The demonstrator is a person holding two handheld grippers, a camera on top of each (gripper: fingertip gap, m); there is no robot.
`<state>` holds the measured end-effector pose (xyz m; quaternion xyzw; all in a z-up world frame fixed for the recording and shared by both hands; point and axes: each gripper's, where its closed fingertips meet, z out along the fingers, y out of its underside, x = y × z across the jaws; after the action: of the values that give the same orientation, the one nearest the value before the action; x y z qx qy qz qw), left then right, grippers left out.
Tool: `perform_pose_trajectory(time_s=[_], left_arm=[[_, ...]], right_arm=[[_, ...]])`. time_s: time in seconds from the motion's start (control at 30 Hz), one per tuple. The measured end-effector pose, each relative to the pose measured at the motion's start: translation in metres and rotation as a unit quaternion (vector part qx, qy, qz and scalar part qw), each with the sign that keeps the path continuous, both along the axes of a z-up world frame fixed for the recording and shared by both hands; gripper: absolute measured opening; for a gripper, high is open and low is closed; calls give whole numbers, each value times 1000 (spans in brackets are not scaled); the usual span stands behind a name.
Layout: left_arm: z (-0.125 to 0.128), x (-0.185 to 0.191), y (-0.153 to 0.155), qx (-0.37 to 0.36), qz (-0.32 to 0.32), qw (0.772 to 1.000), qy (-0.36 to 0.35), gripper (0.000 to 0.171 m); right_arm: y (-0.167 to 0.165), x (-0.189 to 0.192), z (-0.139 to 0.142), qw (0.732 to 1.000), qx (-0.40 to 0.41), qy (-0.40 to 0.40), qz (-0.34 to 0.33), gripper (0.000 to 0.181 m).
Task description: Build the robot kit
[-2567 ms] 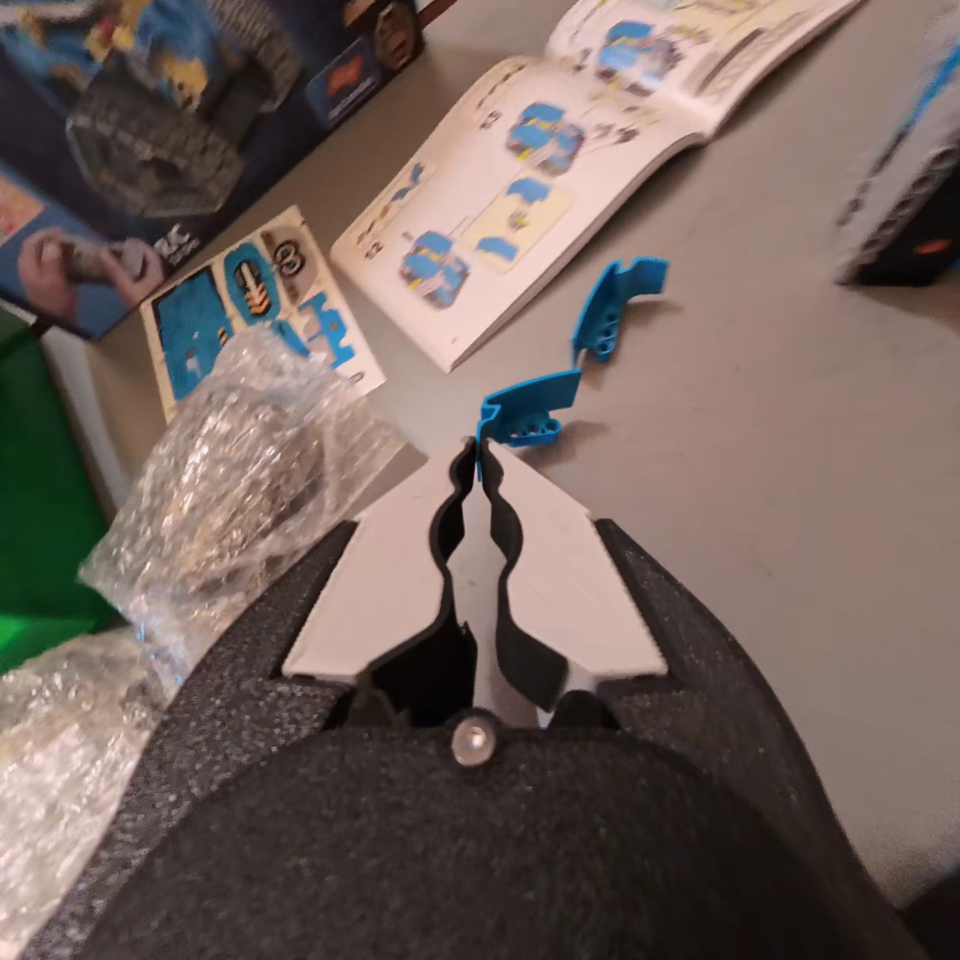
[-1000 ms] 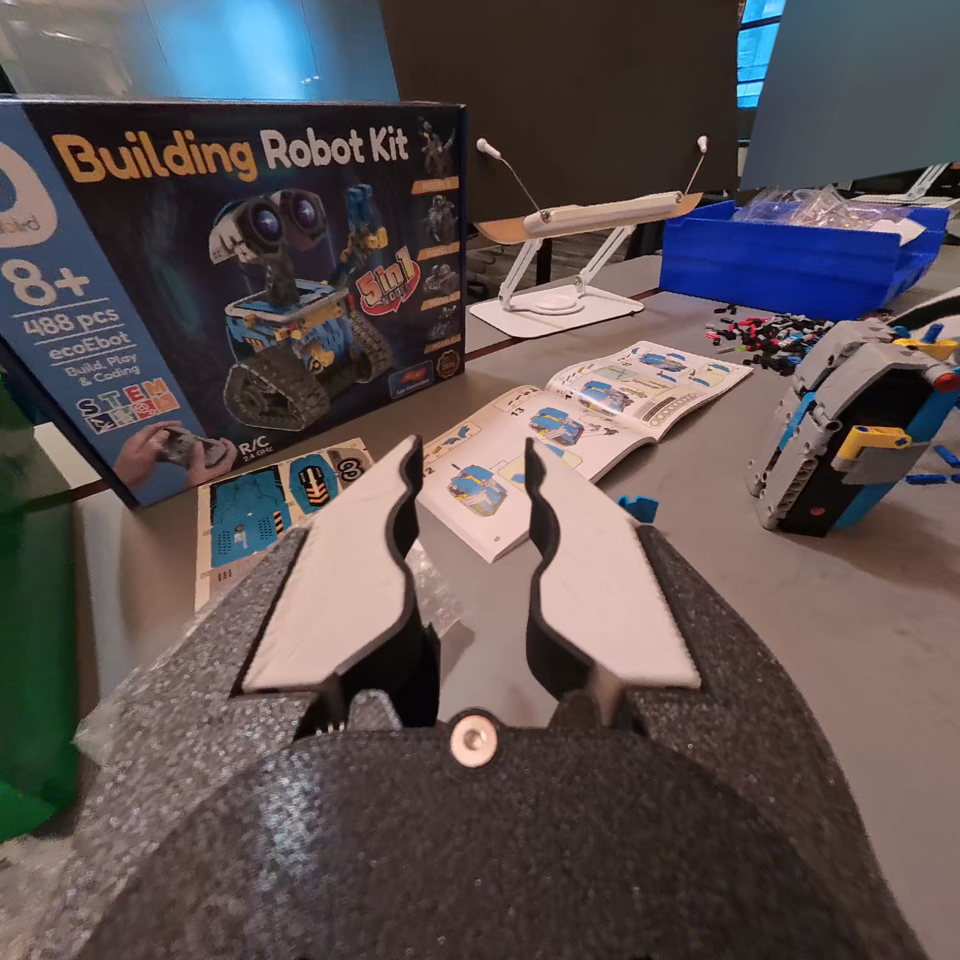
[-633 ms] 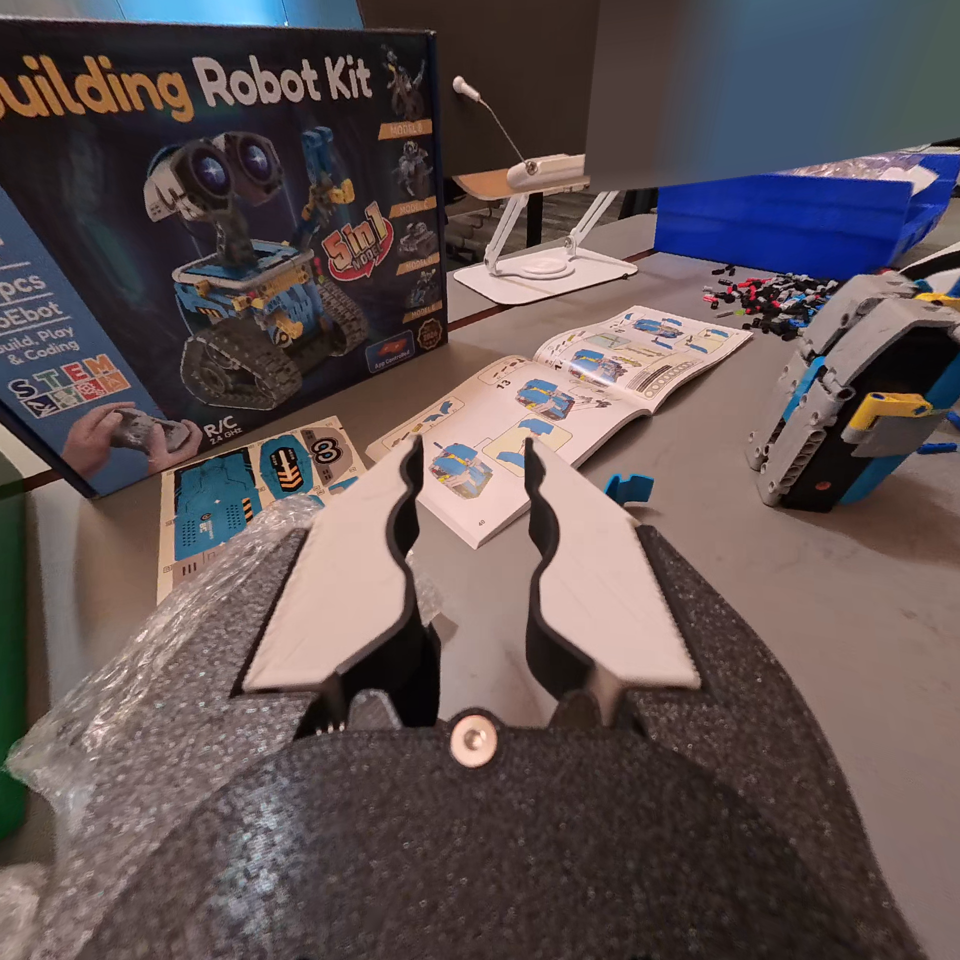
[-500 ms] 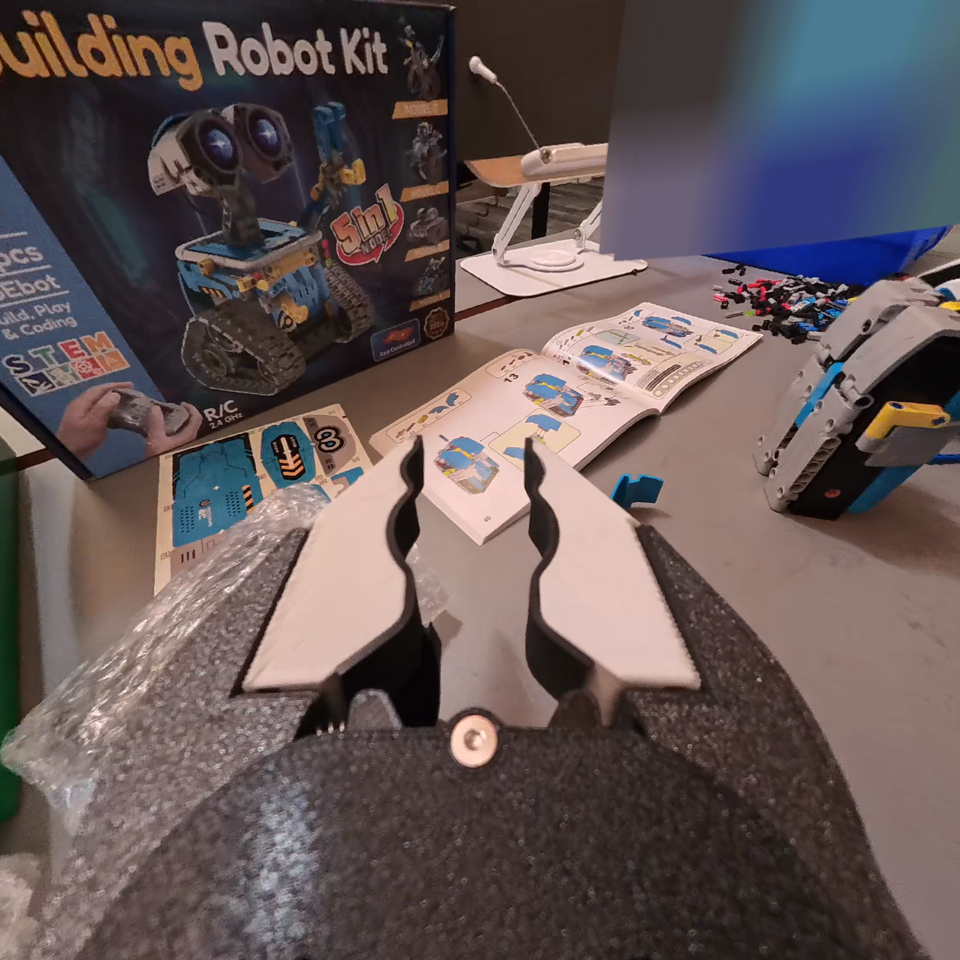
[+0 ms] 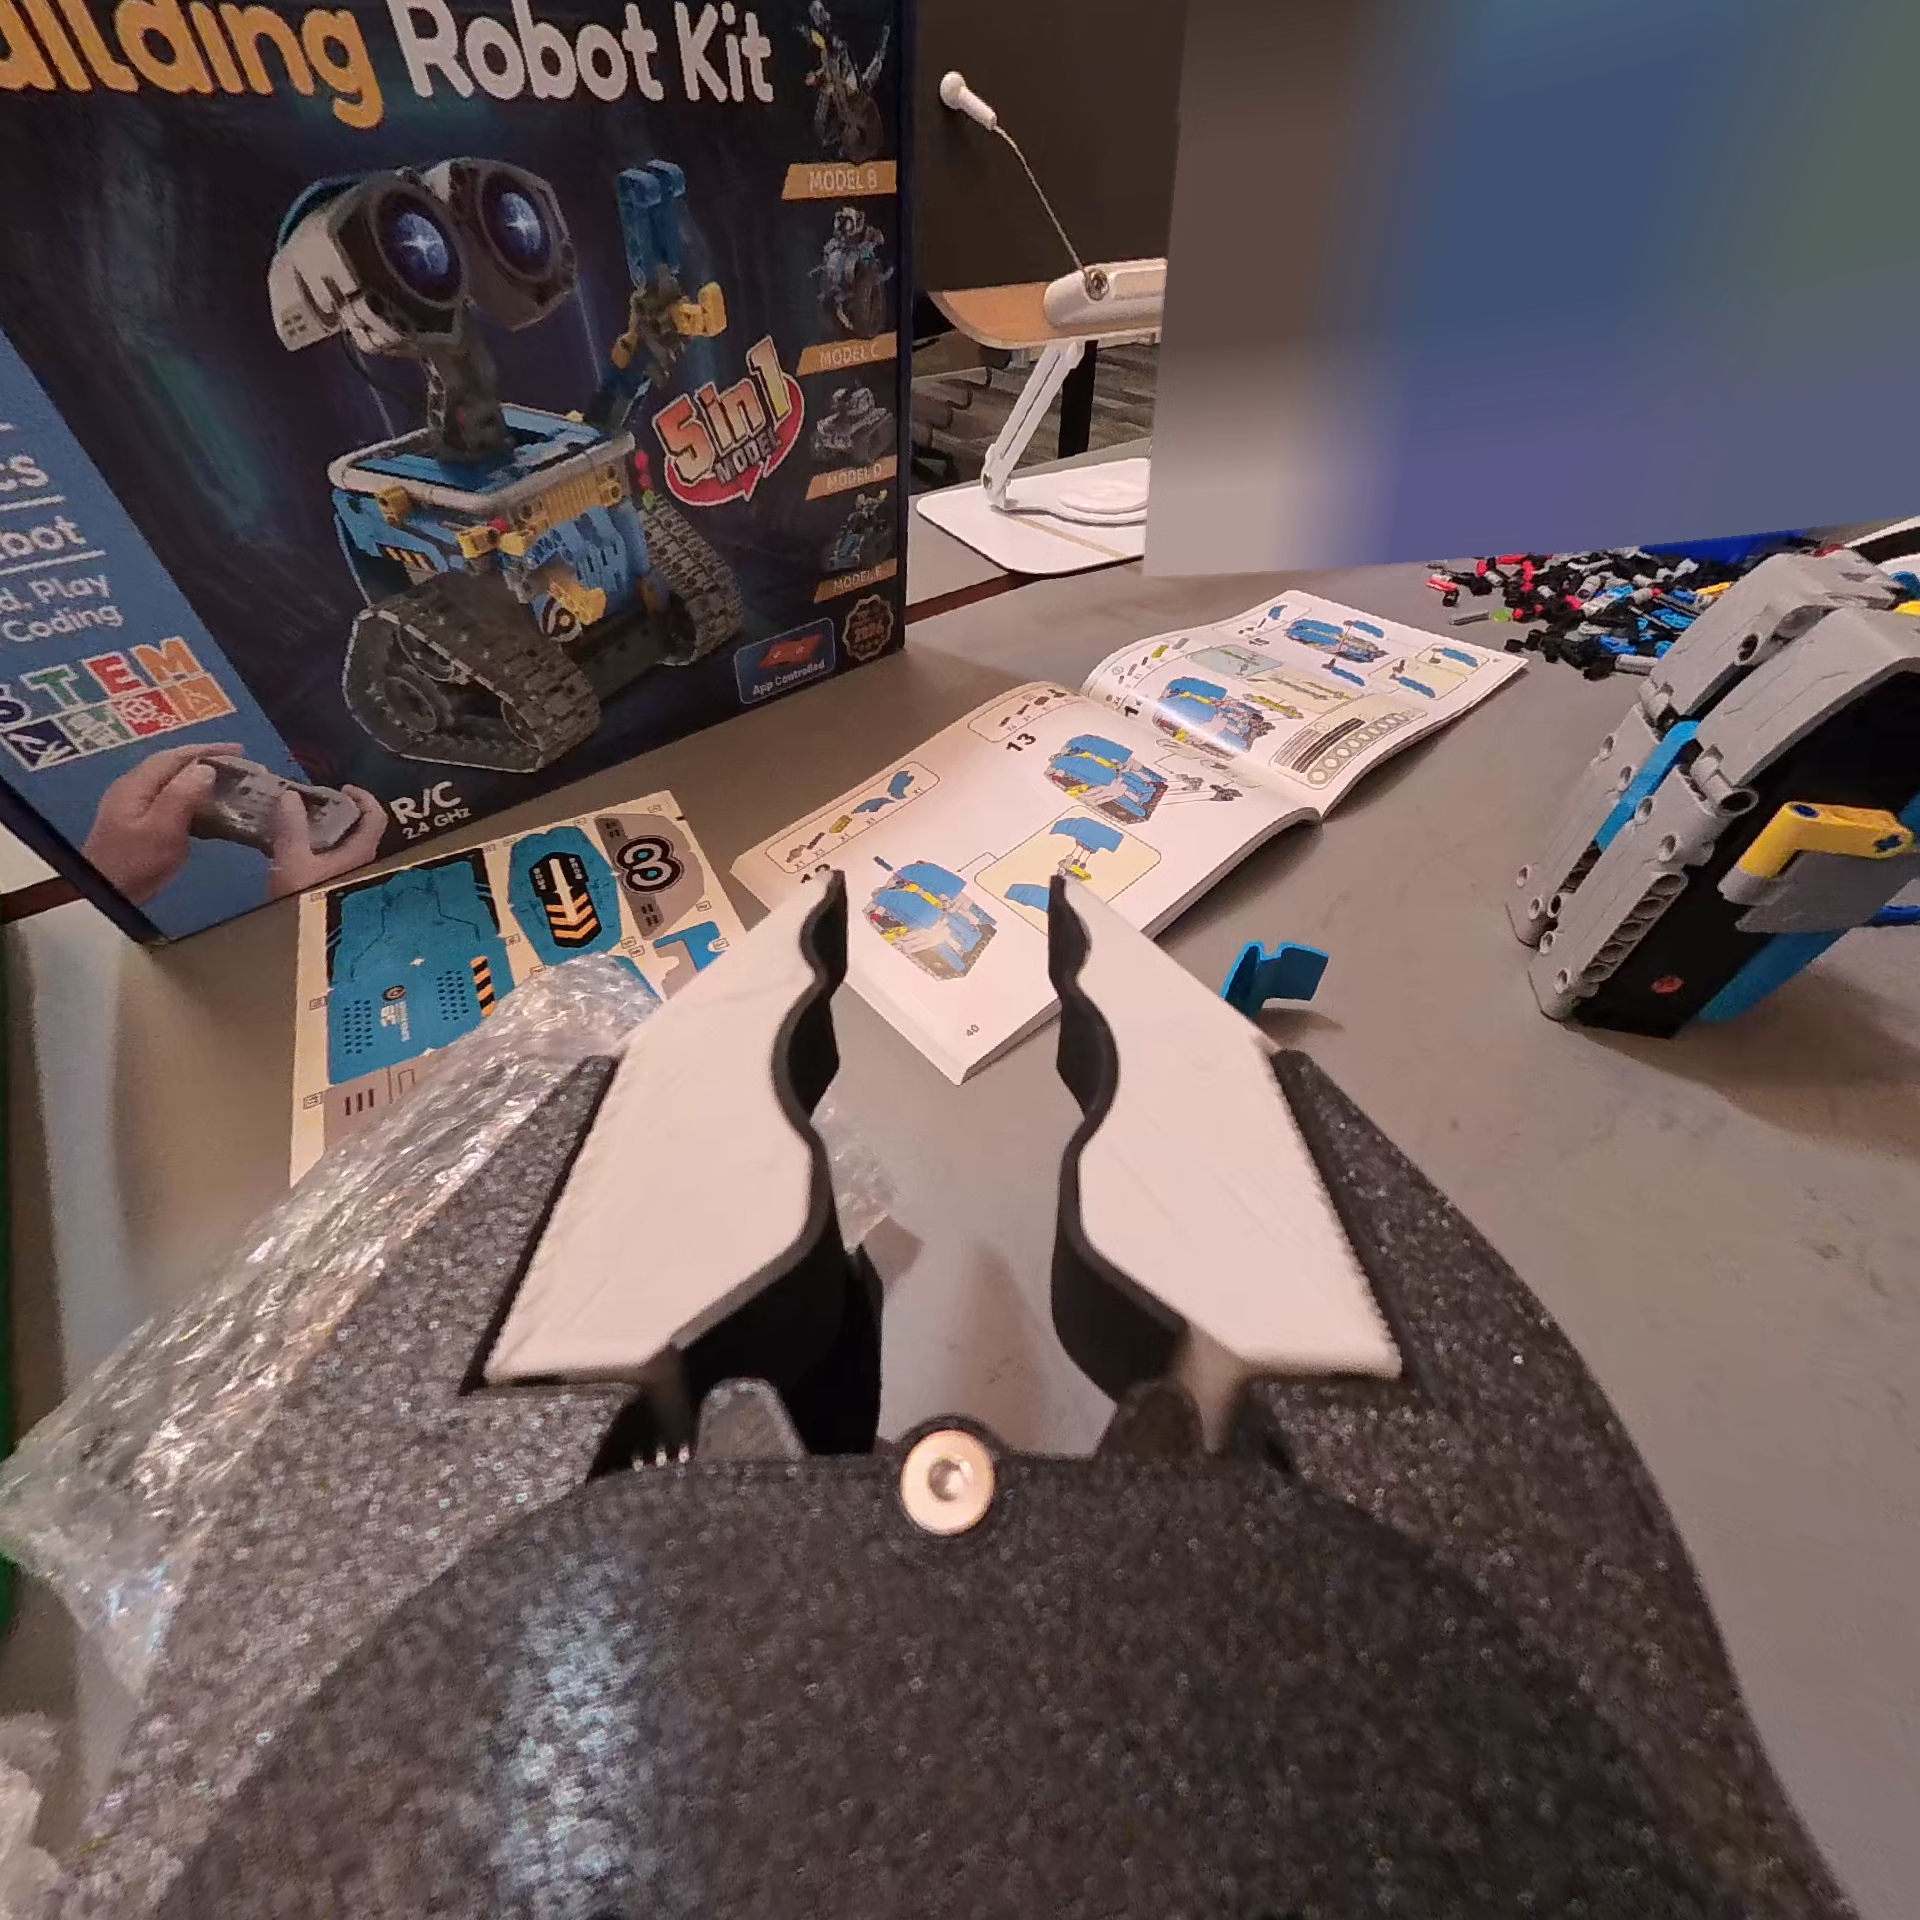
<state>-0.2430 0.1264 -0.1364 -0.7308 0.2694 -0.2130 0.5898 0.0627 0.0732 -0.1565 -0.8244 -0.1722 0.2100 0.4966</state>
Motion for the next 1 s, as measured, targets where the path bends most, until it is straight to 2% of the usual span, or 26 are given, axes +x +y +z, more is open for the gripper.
perform_pose_trajectory(time_s=[1.0], left_arm=[[-1,2,0,6,4,1000,13,38]], right_arm=[[-1,0,5,1000,9,8,-4,21]])
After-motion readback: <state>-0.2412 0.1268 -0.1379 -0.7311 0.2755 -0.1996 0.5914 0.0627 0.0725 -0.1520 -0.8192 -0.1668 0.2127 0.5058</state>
